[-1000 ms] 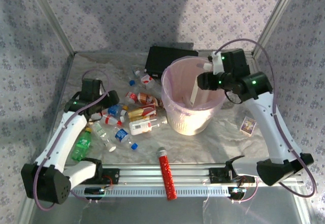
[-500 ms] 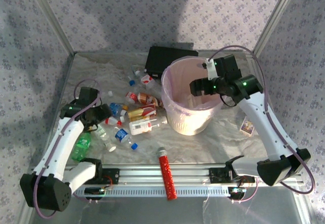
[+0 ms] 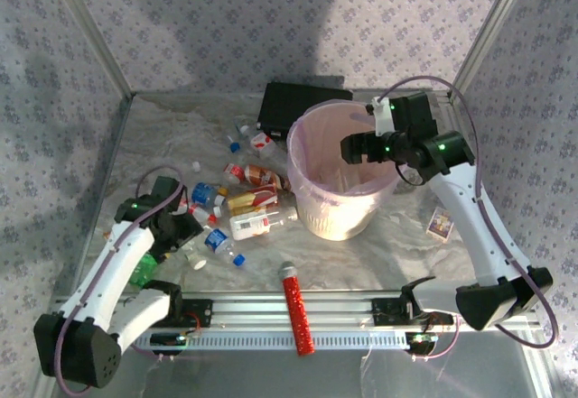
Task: Put the plastic bottles in the bin
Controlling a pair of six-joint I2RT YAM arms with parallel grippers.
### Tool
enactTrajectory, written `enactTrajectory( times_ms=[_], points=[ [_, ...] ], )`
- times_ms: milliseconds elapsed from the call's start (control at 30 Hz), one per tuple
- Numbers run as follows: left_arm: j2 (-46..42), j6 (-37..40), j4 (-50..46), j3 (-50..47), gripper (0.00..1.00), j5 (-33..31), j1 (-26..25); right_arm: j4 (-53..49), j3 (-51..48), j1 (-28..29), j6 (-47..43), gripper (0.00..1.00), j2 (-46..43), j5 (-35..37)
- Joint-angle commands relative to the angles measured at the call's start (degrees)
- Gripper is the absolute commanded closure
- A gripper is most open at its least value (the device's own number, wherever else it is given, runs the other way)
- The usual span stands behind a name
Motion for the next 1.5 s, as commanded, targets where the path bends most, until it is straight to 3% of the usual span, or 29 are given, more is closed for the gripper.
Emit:
enactTrajectory(
  times_ms=[0,267,567,900,1067,1300,1467],
  points=[
    [0.3,-2.6,3.6,-1.9,0.19,0.7,-0.2,0.2,1.3,-0.8,-1.0,0.07,-2.4,-1.6],
    [2.2,-3.9,11.6,-7.7,0.23,-0.5,0.8,0.5,1.1,-1.3,-1.3,0.08,-4.0,-1.9],
    [3.5,-4.3,16.7,-10.1,0.41,-0.2,1.3,0.1,1.3,-1.5,-1.1,0.08,-6.5,-2.2],
    [-2.9,-0.9,13.6,-1.1,0.46,3.1,-0.3,0.7,7.2,-1.1,0.9,0.09,-8.0,-6.4],
    [-5.2,5.5,21.3,6.5,0.54,8.8,-0.8,2.7,12.8,4.9,3.5,0.1,-4.5,-5.5],
    [-0.1,11.8,38.2,14.4,0.66,25.2,-1.8,5.9,20.7,15.7,7.2,0.09,4.7,-7.6],
    [0.9,13.0,49.4,15.5,0.7,25.8,-8.5,8.4,24.8,19.1,13.0,0.1,12.2,-7.6]
  ],
)
